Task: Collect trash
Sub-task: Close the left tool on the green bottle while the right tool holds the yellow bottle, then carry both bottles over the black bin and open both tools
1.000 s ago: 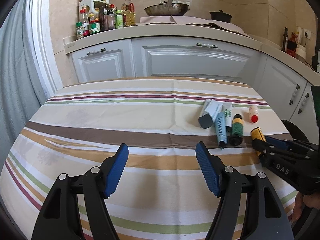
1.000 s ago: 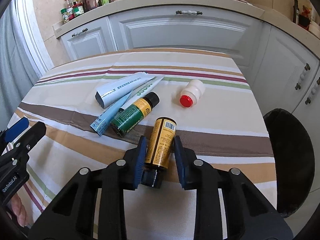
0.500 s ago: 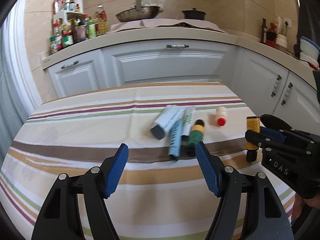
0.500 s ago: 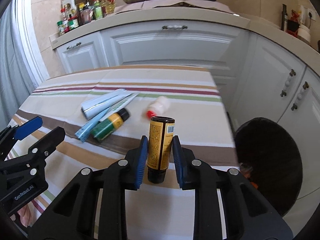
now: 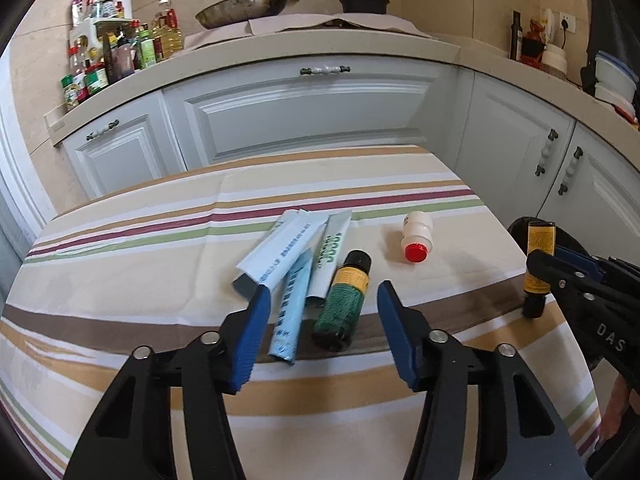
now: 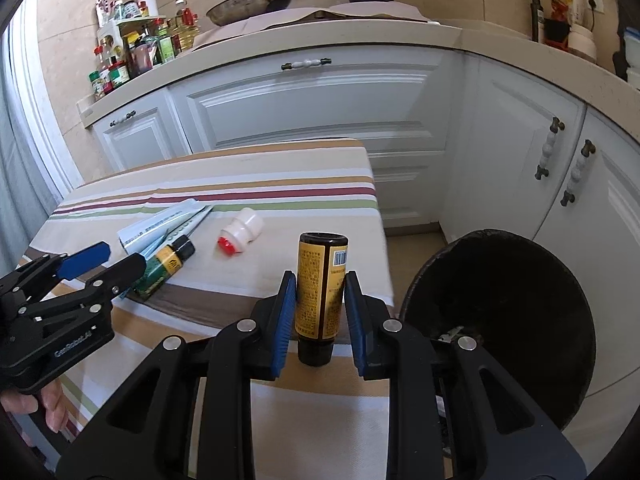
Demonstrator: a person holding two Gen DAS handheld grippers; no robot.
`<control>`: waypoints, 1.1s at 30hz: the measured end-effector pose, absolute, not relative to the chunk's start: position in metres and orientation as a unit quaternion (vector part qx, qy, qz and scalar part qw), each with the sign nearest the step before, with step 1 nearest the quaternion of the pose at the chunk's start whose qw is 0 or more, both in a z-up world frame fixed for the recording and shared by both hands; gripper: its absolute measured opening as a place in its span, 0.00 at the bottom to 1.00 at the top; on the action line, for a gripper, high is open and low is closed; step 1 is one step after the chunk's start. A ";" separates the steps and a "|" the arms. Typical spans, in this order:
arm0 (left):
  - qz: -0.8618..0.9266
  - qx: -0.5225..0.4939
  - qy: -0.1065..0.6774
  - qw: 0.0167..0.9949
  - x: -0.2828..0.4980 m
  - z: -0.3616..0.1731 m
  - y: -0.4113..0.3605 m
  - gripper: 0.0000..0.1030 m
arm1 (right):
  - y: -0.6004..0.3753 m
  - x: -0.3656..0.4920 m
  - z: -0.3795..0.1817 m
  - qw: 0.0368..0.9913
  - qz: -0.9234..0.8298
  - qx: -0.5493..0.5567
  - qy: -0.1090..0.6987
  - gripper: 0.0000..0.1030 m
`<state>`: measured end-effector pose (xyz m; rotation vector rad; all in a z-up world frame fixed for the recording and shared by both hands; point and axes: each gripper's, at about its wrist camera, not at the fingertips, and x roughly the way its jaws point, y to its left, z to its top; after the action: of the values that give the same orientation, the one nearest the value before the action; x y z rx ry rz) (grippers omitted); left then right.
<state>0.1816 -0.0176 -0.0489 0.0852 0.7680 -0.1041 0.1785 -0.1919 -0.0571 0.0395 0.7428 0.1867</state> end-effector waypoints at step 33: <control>-0.060 0.054 0.408 0.910 0.183 -0.065 -0.030 0.23 | -0.203 0.173 -0.054 0.930 0.092 0.023 0.356 0.23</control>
<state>0.1826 -0.0304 -0.0649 0.1122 0.8410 -0.1234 0.1731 -0.2034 -0.0542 0.0479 0.7292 0.1875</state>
